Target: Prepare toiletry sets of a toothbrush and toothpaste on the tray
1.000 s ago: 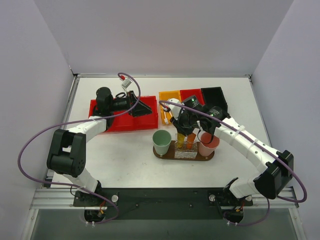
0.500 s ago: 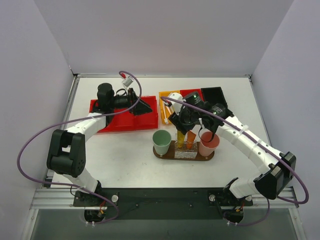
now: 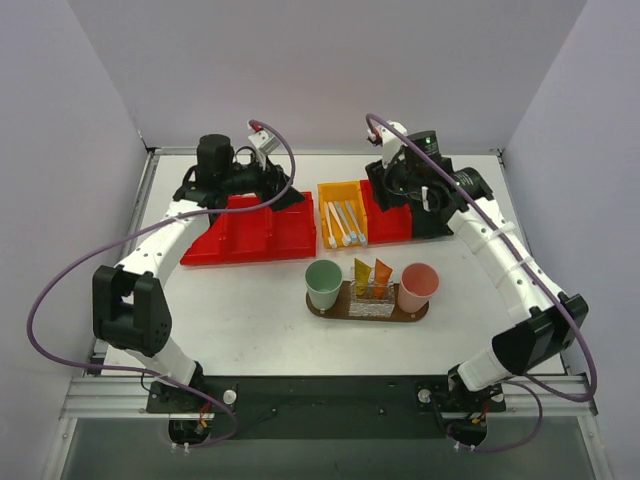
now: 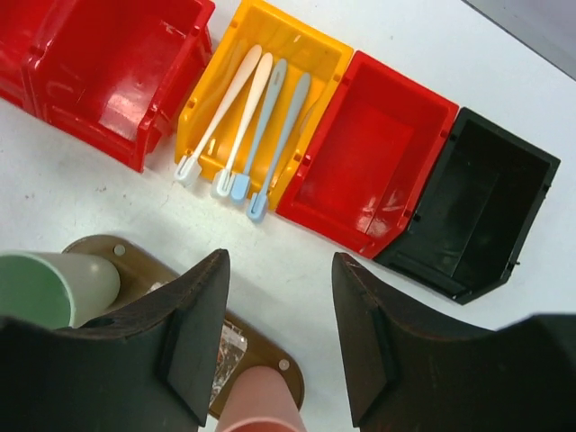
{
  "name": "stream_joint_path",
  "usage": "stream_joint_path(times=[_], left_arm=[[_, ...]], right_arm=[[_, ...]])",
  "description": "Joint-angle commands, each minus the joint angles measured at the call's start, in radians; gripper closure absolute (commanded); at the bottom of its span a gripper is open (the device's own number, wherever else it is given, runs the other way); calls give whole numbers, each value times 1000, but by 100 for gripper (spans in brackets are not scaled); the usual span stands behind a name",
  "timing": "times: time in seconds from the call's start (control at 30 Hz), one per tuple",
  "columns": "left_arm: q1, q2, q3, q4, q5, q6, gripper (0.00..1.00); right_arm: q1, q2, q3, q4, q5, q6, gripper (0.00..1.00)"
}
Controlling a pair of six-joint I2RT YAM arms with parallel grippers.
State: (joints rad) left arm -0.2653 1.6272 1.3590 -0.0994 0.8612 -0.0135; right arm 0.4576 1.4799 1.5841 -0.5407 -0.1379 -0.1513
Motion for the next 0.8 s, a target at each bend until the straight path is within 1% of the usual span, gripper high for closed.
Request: stream_joint_path(times=[0.0, 0.03, 0.17, 0.3, 0.37, 0.47, 0.6, 0.77], left_arm=[[-2, 10, -3, -82, -79, 84, 19], [0, 2, -15, -54, -88, 77, 19], [3, -35, -64, -37, -114, 64, 19], [27, -72, -124, -8, -134, 18, 19], [47, -104, -146, 13, -181, -9, 19], [69, -139, -176, 23, -241, -16, 19], [92, -158, -192, 10, -257, -6, 19], [116, -159, -202, 4, -261, -8, 19]], right_arm=[[-11, 110, 91, -2, -9, 18, 57], [-16, 129, 121, -2, -12, 19, 58], [-31, 232, 197, -7, -31, 29, 58], [-30, 368, 278, -21, -46, 45, 58], [-30, 414, 322, -34, -57, 53, 59], [-30, 488, 349, -41, -86, 67, 59], [-17, 568, 378, -48, -111, 70, 59], [15, 618, 387, -59, -118, 67, 58]])
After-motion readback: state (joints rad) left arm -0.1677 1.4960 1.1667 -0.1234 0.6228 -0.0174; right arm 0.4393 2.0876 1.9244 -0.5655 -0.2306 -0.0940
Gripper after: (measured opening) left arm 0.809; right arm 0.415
